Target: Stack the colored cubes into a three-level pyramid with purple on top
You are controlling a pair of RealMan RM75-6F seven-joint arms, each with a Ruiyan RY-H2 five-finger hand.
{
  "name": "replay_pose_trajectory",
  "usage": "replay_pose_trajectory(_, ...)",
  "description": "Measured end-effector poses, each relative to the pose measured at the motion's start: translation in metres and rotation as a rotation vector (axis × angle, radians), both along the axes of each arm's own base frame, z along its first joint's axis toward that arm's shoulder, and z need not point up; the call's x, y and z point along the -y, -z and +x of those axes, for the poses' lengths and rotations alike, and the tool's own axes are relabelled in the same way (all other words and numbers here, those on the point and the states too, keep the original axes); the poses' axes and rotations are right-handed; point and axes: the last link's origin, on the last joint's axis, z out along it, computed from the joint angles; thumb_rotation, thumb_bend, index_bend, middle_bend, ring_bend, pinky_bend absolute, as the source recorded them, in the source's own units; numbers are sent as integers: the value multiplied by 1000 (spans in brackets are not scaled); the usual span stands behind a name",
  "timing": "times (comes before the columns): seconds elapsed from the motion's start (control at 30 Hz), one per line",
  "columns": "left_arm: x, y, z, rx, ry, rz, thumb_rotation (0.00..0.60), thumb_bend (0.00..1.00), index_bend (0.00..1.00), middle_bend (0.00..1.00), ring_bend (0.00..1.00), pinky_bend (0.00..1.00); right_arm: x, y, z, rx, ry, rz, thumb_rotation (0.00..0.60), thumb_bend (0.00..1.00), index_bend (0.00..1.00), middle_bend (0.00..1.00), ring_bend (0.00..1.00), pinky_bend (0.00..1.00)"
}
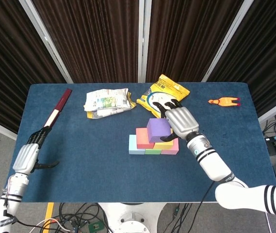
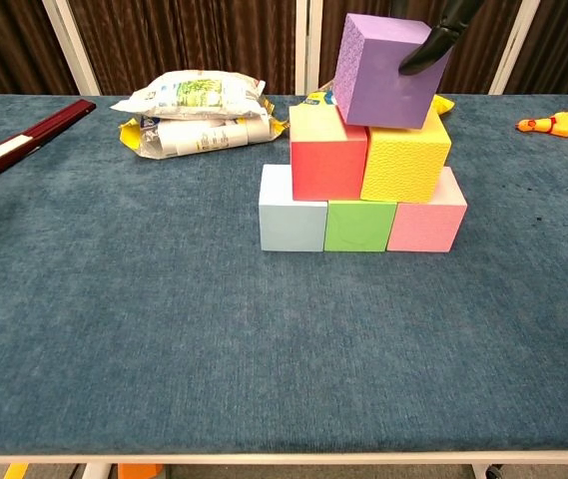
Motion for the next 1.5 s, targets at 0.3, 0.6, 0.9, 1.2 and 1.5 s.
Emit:
replay_pose_trajectory(0.3, 1, -1, -2, 4, -10, 2, 600, 90, 20, 1, 0, 10, -2, 1, 6, -14, -8, 6, 600, 123, 0, 563, 115, 0)
replay_pose_trajectory(0.6, 1, -3, -3, 11, -8, 5, 600, 91, 20, 1, 0, 10, -7, -7, 16, -72, -7, -5, 600, 125, 0, 560, 114, 0)
replay_pose_trajectory(0.9, 3, -5, -4, 14, -11, 10, 600, 91, 20, 1, 0, 10, -9, -3, 24, -107, 7, 5, 600, 124, 0, 556, 115, 0)
replay_pose_trajectory(1.2, 1, -4, -6, 20, -13, 7, 600, 91, 20, 1, 0, 10, -5, 5, 30, -121, 12, 3, 600, 125, 0, 554, 114, 0)
replay_pose_trajectory(1.5, 2, -6, -9, 24, -17, 12, 600, 91, 20, 1, 0, 10, -5, 8, 34, -125, 12, 3, 600, 125, 0, 552, 115, 0)
